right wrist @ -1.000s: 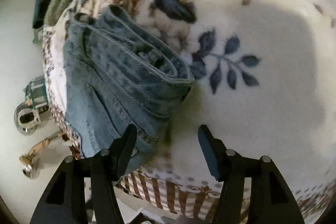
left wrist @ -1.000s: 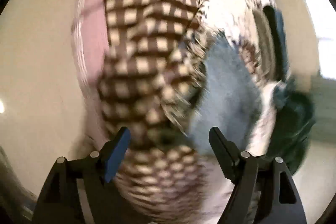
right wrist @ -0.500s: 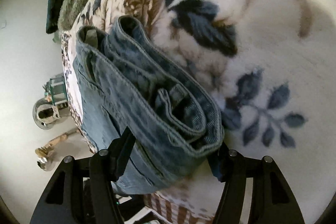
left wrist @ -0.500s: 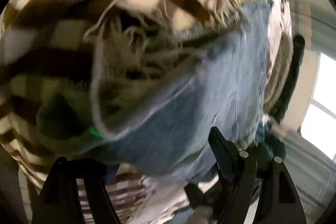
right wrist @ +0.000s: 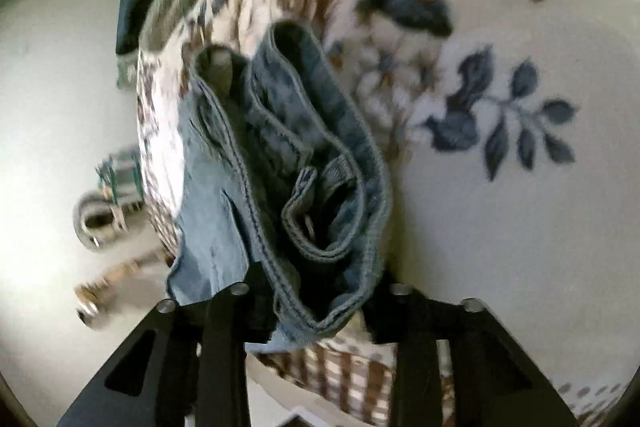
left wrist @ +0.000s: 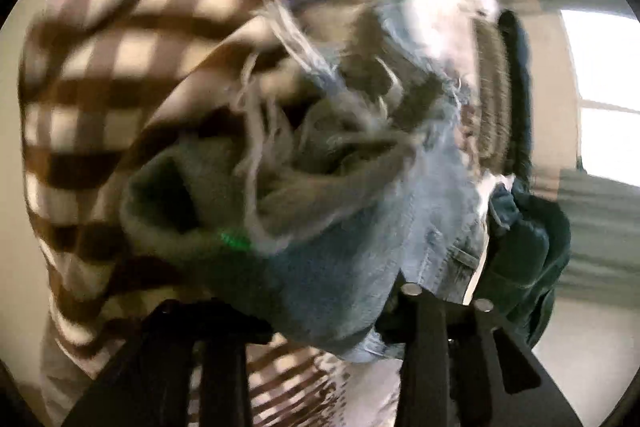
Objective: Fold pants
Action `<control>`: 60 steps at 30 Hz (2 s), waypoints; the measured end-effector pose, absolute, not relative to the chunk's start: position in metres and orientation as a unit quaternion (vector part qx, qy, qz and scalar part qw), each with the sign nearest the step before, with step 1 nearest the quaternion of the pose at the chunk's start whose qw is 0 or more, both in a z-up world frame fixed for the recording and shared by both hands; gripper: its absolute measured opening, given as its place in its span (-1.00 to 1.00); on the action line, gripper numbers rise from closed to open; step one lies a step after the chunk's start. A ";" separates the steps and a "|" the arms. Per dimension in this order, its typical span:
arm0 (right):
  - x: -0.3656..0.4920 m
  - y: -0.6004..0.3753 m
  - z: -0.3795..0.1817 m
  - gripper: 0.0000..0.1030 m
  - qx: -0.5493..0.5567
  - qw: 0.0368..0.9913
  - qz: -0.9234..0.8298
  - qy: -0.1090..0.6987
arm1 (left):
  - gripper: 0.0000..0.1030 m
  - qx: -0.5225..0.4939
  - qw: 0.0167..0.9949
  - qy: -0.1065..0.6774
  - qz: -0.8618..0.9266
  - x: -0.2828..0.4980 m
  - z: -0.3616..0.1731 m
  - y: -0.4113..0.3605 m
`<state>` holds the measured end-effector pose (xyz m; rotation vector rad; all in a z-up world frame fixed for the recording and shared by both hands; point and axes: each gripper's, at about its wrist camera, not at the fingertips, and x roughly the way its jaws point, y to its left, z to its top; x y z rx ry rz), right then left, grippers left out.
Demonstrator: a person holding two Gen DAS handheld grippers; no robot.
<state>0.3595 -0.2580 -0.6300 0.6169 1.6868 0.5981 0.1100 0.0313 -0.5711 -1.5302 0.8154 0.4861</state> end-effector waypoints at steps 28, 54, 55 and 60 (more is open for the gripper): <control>0.426 -0.170 -0.564 -0.26 0.072 0.700 0.309 0.639 | 0.24 -0.610 0.625 0.420 0.247 0.159 -0.564 0.052; 0.350 -0.267 -0.615 0.51 0.267 0.574 0.231 0.739 | 0.24 -0.671 0.586 0.391 0.233 0.134 -0.584 0.055; 0.342 -0.261 -0.635 0.51 0.293 0.551 0.242 0.743 | 0.25 -0.679 0.580 0.385 0.234 0.133 -0.586 0.056; 0.341 -0.249 -0.668 0.54 0.395 0.547 0.248 0.695 | 0.25 -0.689 0.567 0.385 0.239 0.134 -0.589 0.058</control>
